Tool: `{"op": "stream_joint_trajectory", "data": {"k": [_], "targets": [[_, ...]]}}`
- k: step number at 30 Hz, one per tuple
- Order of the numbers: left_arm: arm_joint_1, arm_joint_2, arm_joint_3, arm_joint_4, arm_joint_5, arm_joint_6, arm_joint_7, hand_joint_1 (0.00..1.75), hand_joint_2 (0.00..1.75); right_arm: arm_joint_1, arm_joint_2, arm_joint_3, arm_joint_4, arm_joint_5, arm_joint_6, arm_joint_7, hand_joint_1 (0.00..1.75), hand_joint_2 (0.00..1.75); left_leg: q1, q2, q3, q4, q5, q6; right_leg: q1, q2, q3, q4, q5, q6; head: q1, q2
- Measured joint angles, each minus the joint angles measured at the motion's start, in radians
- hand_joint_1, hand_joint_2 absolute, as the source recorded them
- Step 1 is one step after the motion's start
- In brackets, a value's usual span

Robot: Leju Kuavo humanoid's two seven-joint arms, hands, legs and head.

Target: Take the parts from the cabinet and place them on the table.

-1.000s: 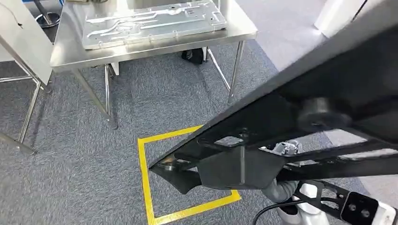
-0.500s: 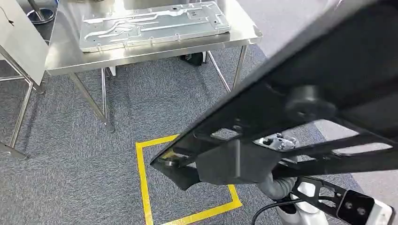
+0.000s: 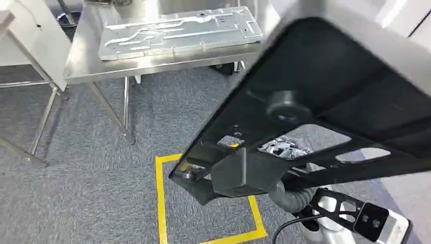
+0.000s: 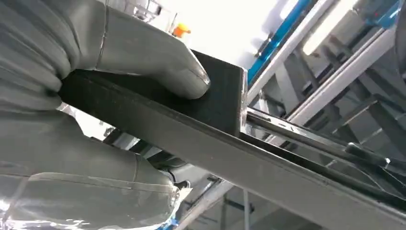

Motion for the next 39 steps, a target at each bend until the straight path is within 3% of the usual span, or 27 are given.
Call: {"op": "stream_joint_trajectory", "data": {"k": [1,2,3,5,6,7,10,12,13,15,16,17,18,20,21,22,23,26,27,28,30,32,33,34,37,38,39], "targets": [[0.002,0.0,0.0,0.0,0.0,0.0,0.0,0.0,0.0,0.001,-0.001,0.0,0.003,0.0,0.0,-0.001,1.75,1.75,0.0,0.001,-0.034,0.051,-0.006,-0.001,0.003,-0.001,0.003,0.001,-0.004,-0.001,0.0,0.0],[0.004,0.001,0.0,0.0,0.0,0.0,0.0,0.0,0.0,0.001,-0.001,0.0,0.006,-0.004,0.0,-0.001,1.75,1.75,0.0,0.001,-0.046,0.054,0.014,0.0,0.006,-0.003,0.008,0.004,-0.01,-0.002,0.0,0.0],[0.005,0.001,0.0,0.0,-0.002,0.0,0.0,0.0,0.0,0.0,-0.001,0.0,0.007,-0.007,0.0,-0.001,1.75,1.75,-0.001,0.002,-0.034,0.013,0.053,0.003,0.008,-0.003,0.014,0.005,-0.018,-0.003,0.0,0.0],[0.005,0.001,0.0,0.0,-0.003,-0.001,-0.002,0.0,0.0,-0.001,-0.001,0.0,0.007,-0.015,0.0,0.0,1.75,1.75,-0.008,0.006,0.04,-0.158,0.156,0.019,0.013,-0.004,0.034,0.008,-0.033,-0.001,0.0,0.0],[0.004,0.003,0.0,0.0,-0.003,-0.002,-0.003,0.0,0.0,-0.002,-0.001,0.0,0.007,-0.018,0.0,0.0,1.75,1.75,-0.013,0.011,0.07,-0.216,0.162,0.032,0.012,-0.006,0.04,0.007,-0.04,0.0,0.0,0.0],[0.003,0.003,0.0,0.0,-0.007,-0.003,-0.005,0.0,0.0,-0.004,-0.001,0.0,0.007,-0.019,0.0,0.0,1.75,1.75,-0.016,0.013,0.083,-0.241,0.15,0.031,0.02,-0.004,0.041,0.012,-0.045,0.008,0.0,0.0],[0.003,0.004,0.0,0.0,-0.009,-0.003,-0.008,0.0,0.0,-0.004,-0.001,0.0,0.006,-0.019,0.0,0.0,1.75,1.75,-0.018,0.01,0.087,-0.249,0.146,0.041,0.015,-0.004,0.047,0.015,-0.039,0.026,0.0,0.0],[0.002,0.004,0.0,0.0,-0.01,-0.003,-0.01,0.0,0.0,-0.005,-0.001,0.001,0.004,-0.019,-0.002,0.0,1.75,1.75,-0.011,0.008,0.113,-0.265,0.148,0.048,0.009,-0.002,0.041,0.045,-0.055,0.035,0.0,0.0],[0.0,0.004,0.0,0.0,-0.011,-0.003,-0.011,0.0,0.0,-0.009,-0.002,0.002,0.003,-0.02,-0.003,-0.001,1.75,1.75,-0.01,0.008,0.117,-0.266,0.146,0.051,0.006,-0.002,0.013,0.096,-0.081,0.039,0.0,0.0],[0.001,0.004,0.0,0.0,-0.014,-0.003,-0.013,0.0,0.0,-0.005,-0.002,0.002,0.003,-0.02,-0.008,-0.002,1.75,1.75,-0.01,0.008,0.122,-0.266,0.138,0.053,-0.004,-0.002,-0.083,0.25,-0.142,0.053,0.0,0.0],[0.002,0.004,0.0,0.0,-0.016,-0.003,-0.014,0.0,0.0,-0.002,-0.003,0.002,0.003,-0.02,-0.009,-0.002,1.75,1.75,-0.009,0.007,0.126,-0.266,0.133,0.051,-0.009,-0.002,-0.127,0.308,-0.155,0.06,0.0,0.0],[0.003,0.004,0.0,0.0,-0.016,-0.003,-0.014,0.0,0.0,-0.002,-0.003,0.002,0.003,-0.02,-0.01,-0.002,1.75,1.75,-0.008,0.006,0.132,-0.266,0.127,0.048,-0.013,-0.003,-0.149,0.32,-0.143,0.062,0.0,0.0],[0.004,0.004,0.0,0.0,-0.018,-0.003,-0.014,0.0,0.0,-0.002,-0.003,0.003,0.003,-0.02,-0.01,-0.002,1.75,1.75,-0.005,0.004,0.142,-0.266,0.119,0.044,-0.018,-0.003,-0.148,0.286,-0.104,0.064,0.0,0.0],[0.003,0.004,0.0,0.0,-0.018,-0.003,-0.014,0.0,0.0,-0.003,-0.003,0.003,0.003,-0.021,-0.011,-0.002,1.75,1.75,0.001,0.002,0.168,-0.266,0.101,0.034,-0.026,-0.003,-0.094,0.122,0.021,0.072,0.0,0.0],[0.004,0.004,0.0,0.0,-0.017,-0.003,-0.014,0.0,0.0,-0.003,-0.003,0.003,0.003,-0.021,-0.011,-0.002,1.75,1.75,0.002,0.002,0.171,-0.267,0.091,0.027,-0.029,-0.003,-0.071,0.042,0.065,0.073,0.0,0.0],[0.0,0.005,0.0,0.0,-0.016,-0.002,-0.014,0.0,0.0,-0.003,-0.003,0.003,0.006,-0.022,-0.011,-0.003,1.75,1.75,0.003,0.001,0.178,-0.265,0.087,0.02,-0.019,-0.004,-0.077,0.043,0.026,0.07,0.0,0.0],[0.0,0.005,0.0,0.0,-0.016,-0.002,-0.014,0.0,0.0,-0.004,-0.003,0.004,0.005,-0.023,-0.012,-0.003,1.75,1.75,0.002,0.002,0.174,-0.267,0.082,0.011,-0.013,-0.006,-0.076,0.035,0.026,0.052,-0.001,0.0],[0.001,0.005,0.0,0.0,-0.016,-0.001,-0.016,0.0,0.0,-0.008,-0.004,0.005,0.003,-0.023,-0.012,-0.004,1.75,1.75,0.004,0.005,0.202,-0.27,0.073,-0.008,-0.011,-0.002,-0.057,0.028,0.019,0.024,-0.001,0.0],[-0.003,0.004,-0.001,0.0,-0.016,0.0,-0.016,0.0,0.0,-0.008,-0.004,0.005,-0.001,-0.024,-0.012,-0.004,1.75,1.75,0.007,0.007,0.197,-0.248,0.068,-0.012,-0.013,-0.003,-0.039,0.022,0.016,0.016,-0.001,0.0],[-0.006,0.003,-0.002,0.0,-0.016,0.0,-0.017,0.0,0.0,-0.014,-0.004,0.005,-0.001,-0.024,-0.012,-0.005,1.75,1.75,0.006,0.008,0.168,-0.189,0.06,-0.011,-0.011,-0.004,-0.028,0.021,0.008,0.008,-0.001,0.0],[-0.004,0.003,-0.002,0.0,-0.014,0.003,-0.016,0.0,0.0,-0.019,-0.004,0.005,-0.001,-0.032,-0.012,-0.004,1.75,1.75,0.003,0.008,0.057,-0.015,0.009,-0.009,-0.006,-0.005,-0.007,0.021,-0.01,0.0,-0.001,0.0],[0.003,0.004,-0.002,0.0,-0.013,0.004,-0.016,0.0,0.0,-0.019,-0.005,0.005,0.0,-0.038,-0.012,-0.001,1.75,1.75,-0.002,0.007,-0.023,0.071,-0.031,-0.004,0.0,-0.002,0.015,0.021,-0.029,-0.004,-0.001,0.0],[0.004,0.004,-0.002,0.0,-0.013,0.004,-0.016,0.0,0.0,-0.019,-0.005,0.005,0.001,-0.041,-0.012,-0.001,1.75,1.75,-0.005,0.008,-0.037,0.055,-0.021,0.001,0.002,-0.001,0.031,0.021,-0.04,-0.004,-0.001,0.0],[0.004,0.004,-0.002,0.0,-0.014,0.004,-0.016,0.0,0.0,-0.02,-0.005,0.005,0.002,-0.042,-0.013,0.0,1.75,1.75,-0.009,0.008,-0.034,0.006,0.014,0.009,0.004,0.0,0.047,0.021,-0.052,-0.004,-0.001,0.0],[0.008,0.008,-0.002,0.0,-0.013,0.004,-0.017,0.0,0.0,-0.024,-0.005,0.006,0.006,-0.05,-0.012,0.0,1.75,1.75,-0.03,0.009,-0.005,-0.215,0.218,0.043,0.013,-0.001,0.091,0.023,-0.088,0.001,-0.001,0.0],[0.009,0.009,-0.002,0.0,-0.014,0.004,-0.016,0.0,0.0,-0.022,-0.005,0.006,0.009,-0.052,-0.012,0.0,1.75,1.75,-0.032,0.007,0.001,-0.209,0.187,0.038,0.013,0.005,0.093,0.018,-0.096,0.008,-0.001,0.0],[0.009,0.009,-0.002,0.0,-0.013,0.004,-0.017,0.0,0.0,-0.023,-0.006,0.006,0.01,-0.054,-0.012,0.001,1.75,1.75,-0.034,0.006,0.01,-0.214,0.204,0.041,0.012,0.005,0.097,0.015,-0.104,0.013,-0.001,0.0]]}}
